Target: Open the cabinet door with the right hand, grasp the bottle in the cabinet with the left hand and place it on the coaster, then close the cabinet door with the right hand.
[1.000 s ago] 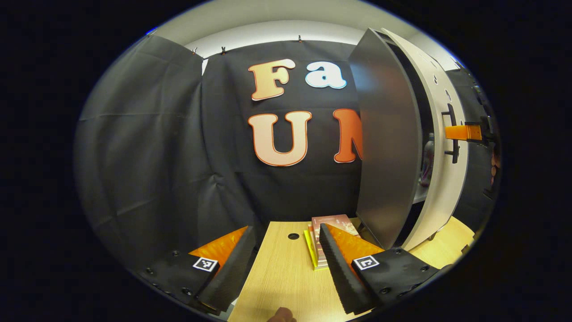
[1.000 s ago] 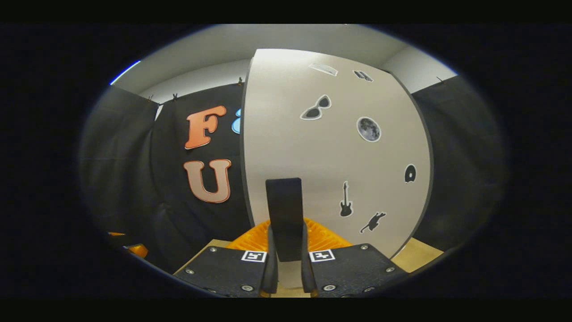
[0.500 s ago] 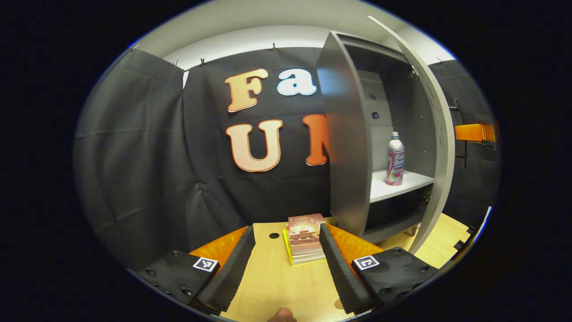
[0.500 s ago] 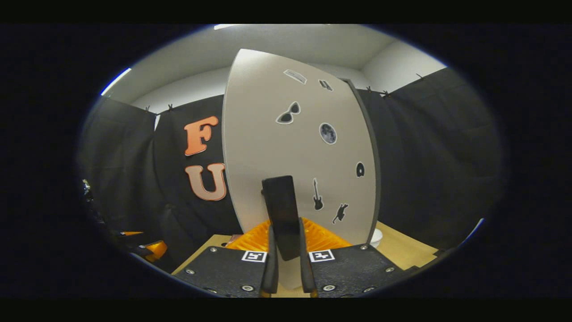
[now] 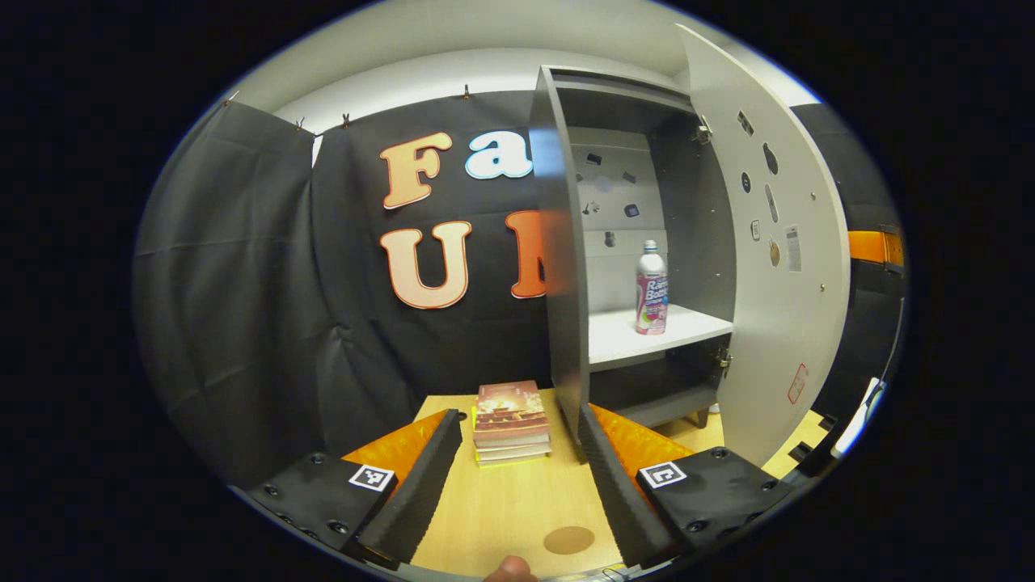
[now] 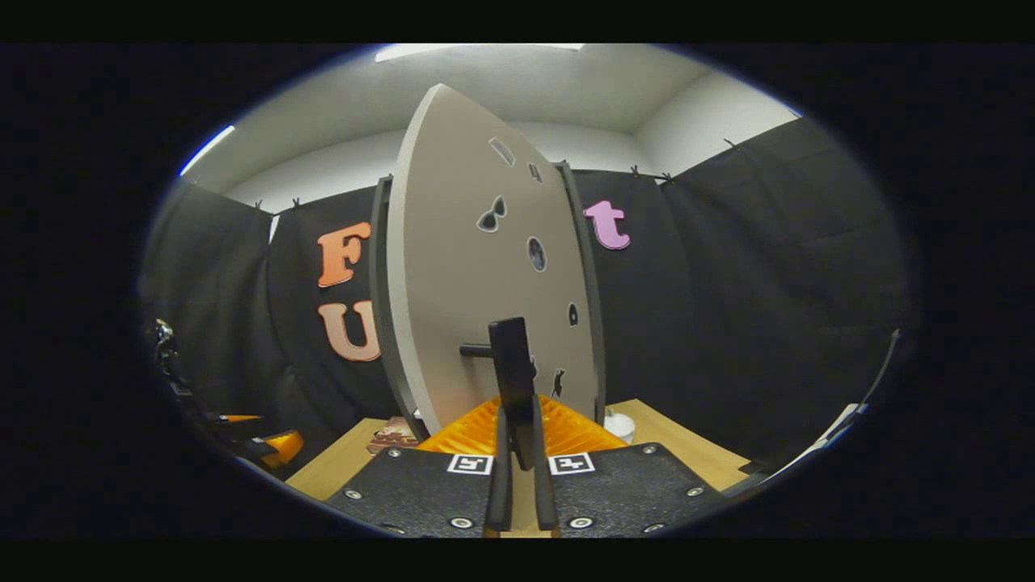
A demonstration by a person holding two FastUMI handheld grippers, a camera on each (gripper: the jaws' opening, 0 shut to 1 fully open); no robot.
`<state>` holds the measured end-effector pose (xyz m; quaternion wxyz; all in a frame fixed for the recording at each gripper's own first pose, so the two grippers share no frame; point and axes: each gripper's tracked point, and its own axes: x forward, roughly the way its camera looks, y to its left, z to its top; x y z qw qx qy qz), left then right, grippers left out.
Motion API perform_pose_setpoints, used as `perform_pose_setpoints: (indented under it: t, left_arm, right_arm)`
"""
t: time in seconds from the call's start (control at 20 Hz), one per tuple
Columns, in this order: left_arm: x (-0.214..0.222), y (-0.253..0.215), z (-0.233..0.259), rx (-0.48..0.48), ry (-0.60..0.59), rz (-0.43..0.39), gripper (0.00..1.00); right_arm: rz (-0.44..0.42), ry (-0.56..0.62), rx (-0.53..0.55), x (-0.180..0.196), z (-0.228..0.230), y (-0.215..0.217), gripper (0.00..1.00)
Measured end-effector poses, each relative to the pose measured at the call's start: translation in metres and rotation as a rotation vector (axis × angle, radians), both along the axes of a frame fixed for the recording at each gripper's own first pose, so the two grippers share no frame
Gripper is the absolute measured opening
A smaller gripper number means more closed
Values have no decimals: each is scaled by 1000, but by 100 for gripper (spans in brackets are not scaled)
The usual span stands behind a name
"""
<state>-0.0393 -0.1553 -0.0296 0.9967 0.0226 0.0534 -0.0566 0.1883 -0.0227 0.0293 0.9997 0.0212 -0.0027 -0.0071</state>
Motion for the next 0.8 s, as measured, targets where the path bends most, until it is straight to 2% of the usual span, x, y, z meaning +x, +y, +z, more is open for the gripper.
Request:
perform_pose_setpoints:
  t: [0.15, 0.2, 0.3, 0.8]
  left_arm:
    - [-10, -25, 1, -6, 1, -4, 96]
    - [-13, -33, 1, -10, 3, -9, 96]
    - [-16, -47, 0, -10, 4, -14, 96]
    - [-31, -85, 1, 5, 15, 1, 95]
  right_arm:
    - [1, 1, -26, -3, 1, -12, 8]
    - [4, 4, -29, -3, 1, -17, 12]
    - [10, 1, -14, -4, 2, -21, 4]
    - [-9, 12, 0, -4, 2, -45, 5]
